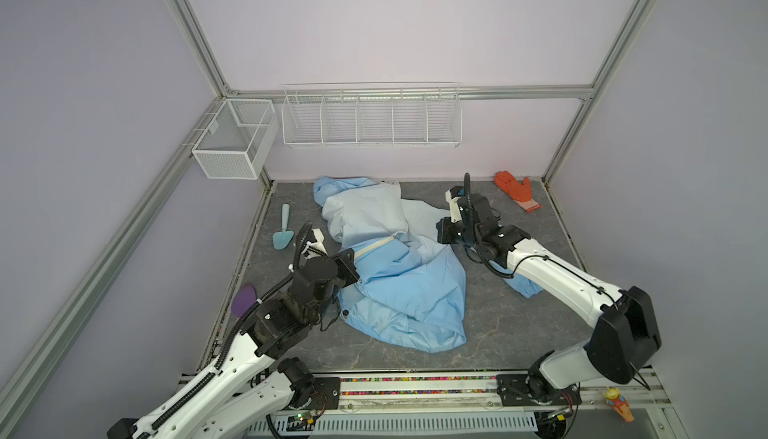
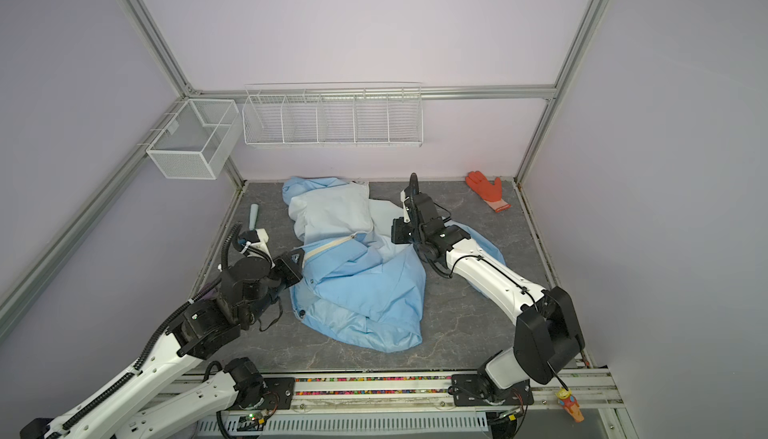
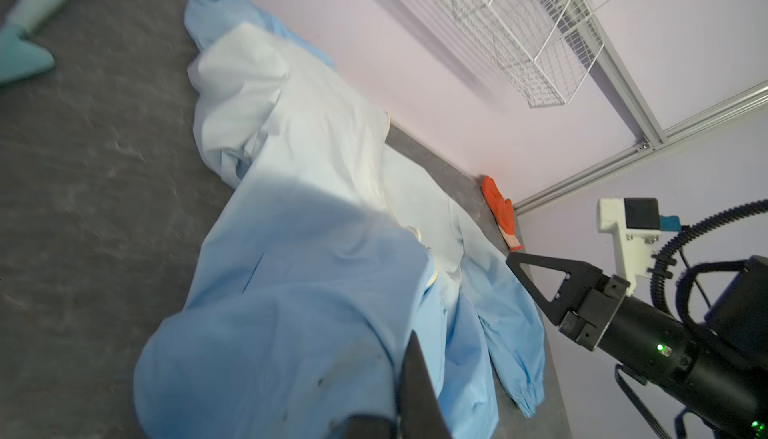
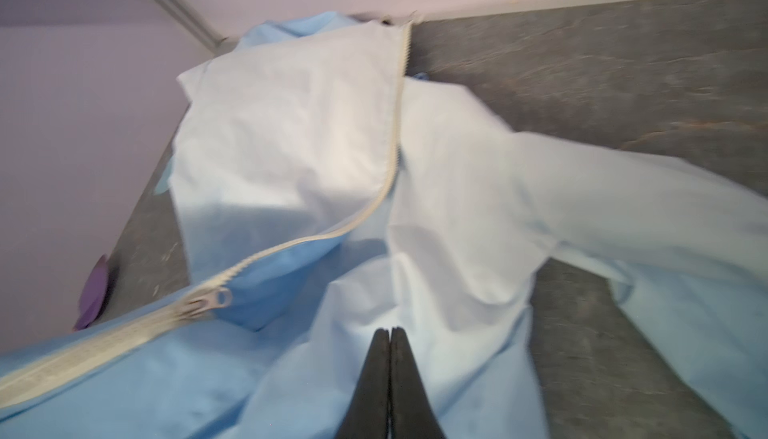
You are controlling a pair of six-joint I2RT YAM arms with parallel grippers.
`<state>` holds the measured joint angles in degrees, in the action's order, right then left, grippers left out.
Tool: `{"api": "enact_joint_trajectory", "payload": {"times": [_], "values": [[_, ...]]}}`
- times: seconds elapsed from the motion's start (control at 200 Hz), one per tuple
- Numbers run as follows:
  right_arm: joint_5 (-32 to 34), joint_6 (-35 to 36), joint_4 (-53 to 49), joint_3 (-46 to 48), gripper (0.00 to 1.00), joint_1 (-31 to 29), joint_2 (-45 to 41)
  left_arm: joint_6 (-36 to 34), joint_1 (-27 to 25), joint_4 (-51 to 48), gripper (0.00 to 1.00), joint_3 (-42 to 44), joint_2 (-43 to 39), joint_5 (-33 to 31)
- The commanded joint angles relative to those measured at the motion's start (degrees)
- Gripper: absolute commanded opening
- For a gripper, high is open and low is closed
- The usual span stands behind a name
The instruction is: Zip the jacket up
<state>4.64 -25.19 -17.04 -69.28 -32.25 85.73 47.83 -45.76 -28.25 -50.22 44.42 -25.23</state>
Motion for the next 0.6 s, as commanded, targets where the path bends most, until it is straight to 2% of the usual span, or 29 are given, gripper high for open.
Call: {"api": "enact_joint_trajectory", "payload": {"times": [0.0,0.11,0.215,0.315,0.44,0.47,0.55,0.595], "values": [[3.99,1.81,-3.84,-2.66,0.07,1.79,-1.08,-13.37,2.91,-1.08,0.0,-6.9,4.12,-6.5],[1.26,2.23,-4.63,-4.64,0.07,3.03,-1.53,-16.73,7.83,0.21,0.0,-12.08,7.81,0.09],[-3.87,1.45,-5.82,-5.16,0.07,2.98,-1.76,-16.87,8.49,-0.94,0.0,-14.62,8.99,3.0],[-9.74,-0.71,-3.53,-2.18,0.07,2.96,-2.11,-13.59,8.44,-2.75,0.0,-13.62,8.18,6.67],[-15.68,-2.65,-0.24,1.92,0.08,2.4,-0.52,-7.09,8.49,-3.01,0.0,-8.4,4.9,12.24],[-16.16,-2.8,0.17,2.69,0.15,2.06,0.15,-5.89,8.49,-2.87,0.0,-7.04,3.98,13.49],[-16.61,-3.8,1.34,4.82,0.49,1.67,2.0,-3.29,8.47,-3.49,0.0,-4.03,1.75,15.24],[-15.45,-4.52,1.37,5.81,0.63,1.91,2.96,-2.29,8.47,-3.77,0.0,-2.52,0.08,15.48]]}}
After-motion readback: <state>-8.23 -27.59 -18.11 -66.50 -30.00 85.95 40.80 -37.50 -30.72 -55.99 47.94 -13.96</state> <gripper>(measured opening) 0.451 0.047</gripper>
